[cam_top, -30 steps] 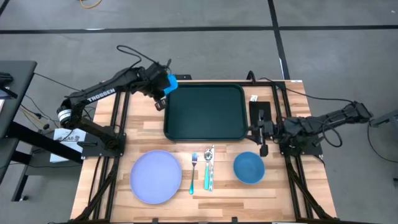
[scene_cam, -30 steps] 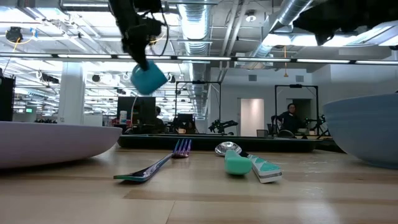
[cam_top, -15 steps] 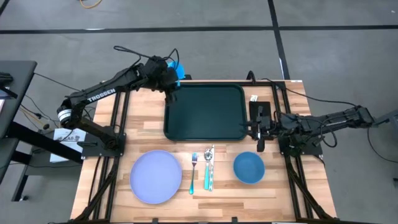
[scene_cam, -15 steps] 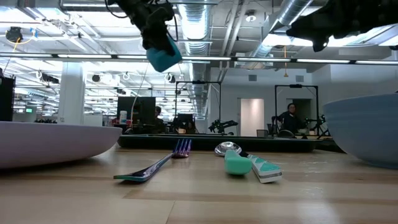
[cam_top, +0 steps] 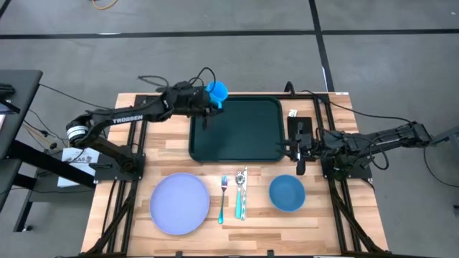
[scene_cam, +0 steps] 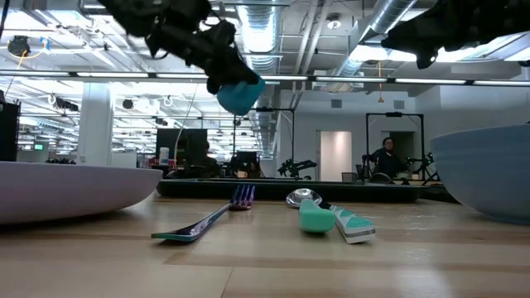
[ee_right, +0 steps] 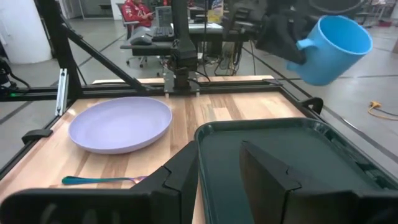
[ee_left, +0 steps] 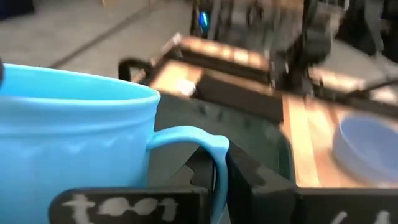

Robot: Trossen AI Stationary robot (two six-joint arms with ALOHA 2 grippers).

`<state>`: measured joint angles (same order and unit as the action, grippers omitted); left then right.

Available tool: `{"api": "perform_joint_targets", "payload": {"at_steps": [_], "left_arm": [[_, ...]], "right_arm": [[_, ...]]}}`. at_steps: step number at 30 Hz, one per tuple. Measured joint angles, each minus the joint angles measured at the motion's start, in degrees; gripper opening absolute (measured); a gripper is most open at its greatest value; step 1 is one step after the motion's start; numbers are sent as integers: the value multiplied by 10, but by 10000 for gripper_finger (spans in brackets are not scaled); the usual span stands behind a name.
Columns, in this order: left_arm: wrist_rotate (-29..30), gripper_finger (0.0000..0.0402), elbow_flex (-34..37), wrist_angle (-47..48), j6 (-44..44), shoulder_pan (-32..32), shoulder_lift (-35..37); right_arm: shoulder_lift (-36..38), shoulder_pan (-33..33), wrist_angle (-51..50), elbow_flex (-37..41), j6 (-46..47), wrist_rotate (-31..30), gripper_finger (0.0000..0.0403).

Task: Set up tray
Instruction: Put the blue mug on the black serving tray

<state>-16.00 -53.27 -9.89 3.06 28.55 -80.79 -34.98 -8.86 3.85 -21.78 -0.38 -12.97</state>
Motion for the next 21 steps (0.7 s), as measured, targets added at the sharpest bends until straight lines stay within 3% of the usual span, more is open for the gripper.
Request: {"api": "perform_joint_targets", "payload": {"at_steps": [4, 10, 15, 21], "left_arm": [[37, 3, 84, -199, 62, -1, 0], [92, 2, 181, -391, 109, 0, 1], [92, 2, 197, -377, 95, 2, 1], [32, 1, 157, -209, 53, 26, 1]], "right_arm": [[0, 0, 0, 0, 0, 0, 107], [0, 0, 0, 0, 0, -2, 107], [0, 0, 0, 0, 0, -2, 107], [0, 0, 0, 0, 0, -2, 107]]}}
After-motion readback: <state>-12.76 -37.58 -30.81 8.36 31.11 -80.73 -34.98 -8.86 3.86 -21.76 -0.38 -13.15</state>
